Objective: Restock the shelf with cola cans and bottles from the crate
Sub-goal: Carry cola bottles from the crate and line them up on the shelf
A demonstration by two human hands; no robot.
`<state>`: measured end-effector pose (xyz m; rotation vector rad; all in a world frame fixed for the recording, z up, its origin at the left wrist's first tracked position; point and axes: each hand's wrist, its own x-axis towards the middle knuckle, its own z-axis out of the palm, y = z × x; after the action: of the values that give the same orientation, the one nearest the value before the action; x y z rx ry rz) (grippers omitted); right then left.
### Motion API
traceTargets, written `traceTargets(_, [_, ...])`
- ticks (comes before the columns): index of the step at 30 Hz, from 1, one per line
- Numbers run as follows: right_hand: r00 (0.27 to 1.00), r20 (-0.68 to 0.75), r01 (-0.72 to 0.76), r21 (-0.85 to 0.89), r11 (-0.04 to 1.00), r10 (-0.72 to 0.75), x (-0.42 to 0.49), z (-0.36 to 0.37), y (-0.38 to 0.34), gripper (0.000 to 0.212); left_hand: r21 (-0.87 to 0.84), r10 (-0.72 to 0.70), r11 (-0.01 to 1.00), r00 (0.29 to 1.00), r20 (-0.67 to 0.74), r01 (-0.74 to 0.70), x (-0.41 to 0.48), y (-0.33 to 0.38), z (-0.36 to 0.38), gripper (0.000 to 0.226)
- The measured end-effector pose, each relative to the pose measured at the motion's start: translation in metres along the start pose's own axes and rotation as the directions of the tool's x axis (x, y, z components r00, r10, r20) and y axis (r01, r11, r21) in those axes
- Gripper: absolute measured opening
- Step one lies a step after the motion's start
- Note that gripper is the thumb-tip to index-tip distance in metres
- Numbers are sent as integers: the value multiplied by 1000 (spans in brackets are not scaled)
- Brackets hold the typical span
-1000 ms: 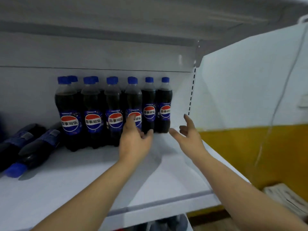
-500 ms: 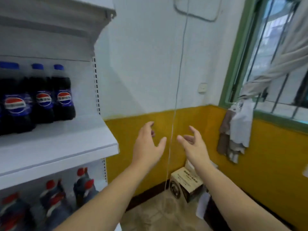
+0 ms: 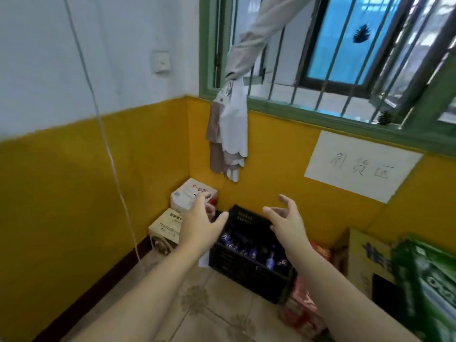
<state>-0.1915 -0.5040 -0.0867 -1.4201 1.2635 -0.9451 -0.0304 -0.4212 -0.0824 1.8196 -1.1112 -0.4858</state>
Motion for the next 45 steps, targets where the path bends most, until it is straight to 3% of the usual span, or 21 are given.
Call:
traceTargets(4, [991,-100,-91,-19,996,89,79,-12,23,57,-16,-6,1000,987,160,9,85,-20,50,48])
traceTargets(10, [951,-171,-265,-18,964,258,167,-6,61,57,91,-59,995,932,357,28,196,-43,104,45])
traceTargets(17, [864,-254,-448,4,894,434,234,-31,135,51,183,-128,983,813,567,28,262,-65,193,35])
traceTargets(23, [831,-221,-529,-31,848,510,309,-50,194,51,223,-228,968,780,583,116,304,-82,258,35])
traceTargets(31, [705,-226,-696,-39,717,672,358,-29,311,56,340,-364,926,617,698,162,334,-172,351,36])
traceTargets(35, [666,-291,-729,-55,683,687,382,-20,398,51,359,-388,919,537,749,163,340,-240,429,20])
traceTargets(40, [670,-307,-738,-180,650,676,410,-5,512,60,379,-449,893,434,781,241,333,-334,536,30])
traceTargets(42, [671,-317,-740,-221,636,670,417,3,557,75,400,-481,876,420,770,270,326,-369,576,24])
traceTargets(45, [727,-300,-680,-435,590,618,428,12,616,82,402,-505,860,416,756,314,314,-418,635,17])
